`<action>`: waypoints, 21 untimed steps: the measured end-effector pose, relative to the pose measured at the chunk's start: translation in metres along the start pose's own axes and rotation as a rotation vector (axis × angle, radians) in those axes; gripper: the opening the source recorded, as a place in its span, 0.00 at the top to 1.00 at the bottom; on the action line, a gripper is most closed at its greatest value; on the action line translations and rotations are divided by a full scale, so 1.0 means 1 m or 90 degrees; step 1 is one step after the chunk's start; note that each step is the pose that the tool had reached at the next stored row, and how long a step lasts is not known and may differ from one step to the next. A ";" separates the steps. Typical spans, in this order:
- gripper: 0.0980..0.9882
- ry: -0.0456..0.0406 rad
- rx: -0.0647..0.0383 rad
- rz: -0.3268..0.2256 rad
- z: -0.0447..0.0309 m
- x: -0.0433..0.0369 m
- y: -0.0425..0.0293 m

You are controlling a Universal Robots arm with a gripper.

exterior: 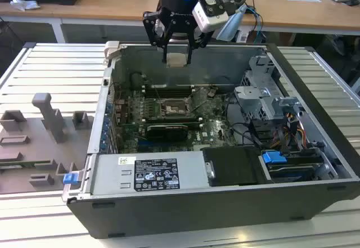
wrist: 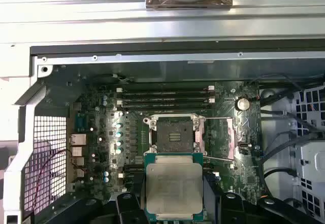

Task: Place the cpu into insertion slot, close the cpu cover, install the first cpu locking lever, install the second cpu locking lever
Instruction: 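Place the cpu into insertion slot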

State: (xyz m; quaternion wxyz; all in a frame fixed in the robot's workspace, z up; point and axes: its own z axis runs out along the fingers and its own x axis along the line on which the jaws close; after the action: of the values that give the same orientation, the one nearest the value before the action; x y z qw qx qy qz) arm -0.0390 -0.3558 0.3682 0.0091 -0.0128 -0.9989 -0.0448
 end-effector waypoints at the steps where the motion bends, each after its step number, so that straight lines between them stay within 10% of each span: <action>1: 0.50 -0.0002 0.000 0.001 0.0000 0.0000 0.0000; 21: 0.50 -0.0028 -0.001 0.031 0.0002 0.0003 0.0000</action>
State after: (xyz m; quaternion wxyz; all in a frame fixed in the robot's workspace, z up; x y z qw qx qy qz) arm -0.0394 -0.3558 0.3680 0.0080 -0.0376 -0.9982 -0.0450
